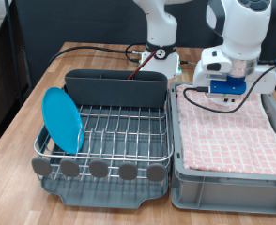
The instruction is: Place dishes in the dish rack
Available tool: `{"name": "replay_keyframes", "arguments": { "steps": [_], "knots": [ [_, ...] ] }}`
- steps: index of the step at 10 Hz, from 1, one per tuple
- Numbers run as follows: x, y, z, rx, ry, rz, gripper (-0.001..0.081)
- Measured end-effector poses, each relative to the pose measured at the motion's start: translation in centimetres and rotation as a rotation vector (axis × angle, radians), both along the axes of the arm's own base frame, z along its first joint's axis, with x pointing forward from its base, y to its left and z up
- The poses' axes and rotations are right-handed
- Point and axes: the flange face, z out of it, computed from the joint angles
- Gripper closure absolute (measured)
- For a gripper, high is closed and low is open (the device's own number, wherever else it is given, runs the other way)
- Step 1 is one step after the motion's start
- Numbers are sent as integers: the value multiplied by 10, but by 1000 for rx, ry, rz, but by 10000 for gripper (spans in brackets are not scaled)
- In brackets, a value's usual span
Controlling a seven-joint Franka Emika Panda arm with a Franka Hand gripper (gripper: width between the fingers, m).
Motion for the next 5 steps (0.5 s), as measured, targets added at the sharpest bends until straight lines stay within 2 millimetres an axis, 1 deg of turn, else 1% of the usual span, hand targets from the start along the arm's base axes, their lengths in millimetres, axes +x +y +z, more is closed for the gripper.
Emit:
{"name": "replay_keyframes", "arguments": {
  "steps": [3, 5],
  "knots": [
    [8, -4, 29, -23, -5, 28, 737],
    [19, -11, 48, -30, -44, 43, 737]
  ]
}}
